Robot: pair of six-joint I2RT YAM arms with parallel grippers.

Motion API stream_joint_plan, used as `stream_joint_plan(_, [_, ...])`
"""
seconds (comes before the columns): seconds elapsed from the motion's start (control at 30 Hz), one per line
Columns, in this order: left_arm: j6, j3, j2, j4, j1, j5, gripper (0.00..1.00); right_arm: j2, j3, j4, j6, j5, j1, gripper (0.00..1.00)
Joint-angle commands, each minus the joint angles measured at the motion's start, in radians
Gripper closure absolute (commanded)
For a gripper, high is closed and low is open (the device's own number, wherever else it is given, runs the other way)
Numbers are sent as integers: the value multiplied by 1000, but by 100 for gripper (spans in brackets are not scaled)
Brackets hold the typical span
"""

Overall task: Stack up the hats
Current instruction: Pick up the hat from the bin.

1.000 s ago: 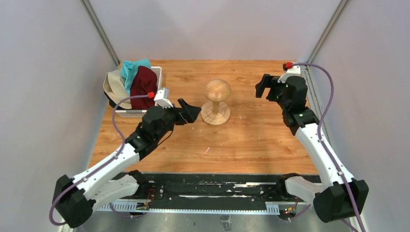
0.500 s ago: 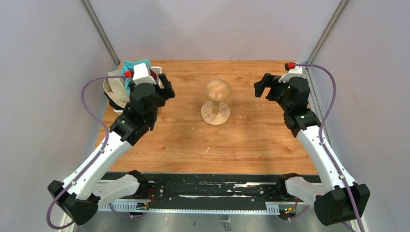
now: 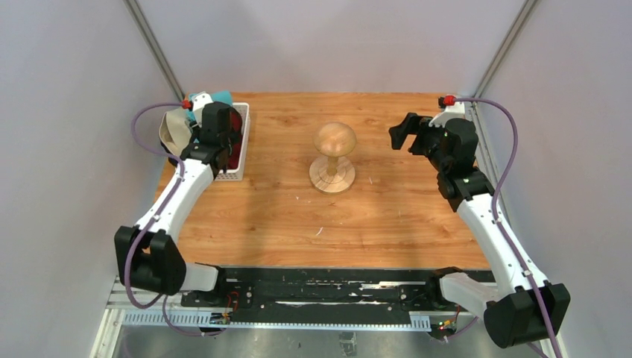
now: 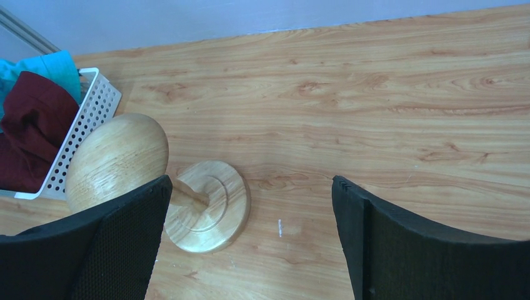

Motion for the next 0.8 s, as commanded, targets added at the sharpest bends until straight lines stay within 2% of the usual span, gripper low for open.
stream_joint_plan(0.0, [-48, -22, 58, 81, 60, 58, 46, -8, -3, 33, 15, -15, -14, 2])
stream_joint_plan(0.1, [-66, -30, 109, 132, 96, 120, 47, 2, 0, 35, 12, -14, -14, 2])
stream_joint_plan(0.5, [-41, 73, 292, 172, 113, 128, 46, 12, -5, 30, -2, 8, -13, 2])
stream_joint_plan(0.6, [-33, 91, 319, 172, 118, 121, 50, 11, -7, 30, -3, 11, -14, 2])
stream_joint_plan(0.7, [-20, 95, 333, 182, 125, 105, 58, 12, -9, 30, -1, 10, -13, 2])
stream_joint_plan(0.77, [-11, 111, 350, 174, 132, 106, 59, 13, -9, 30, -1, 9, -13, 2])
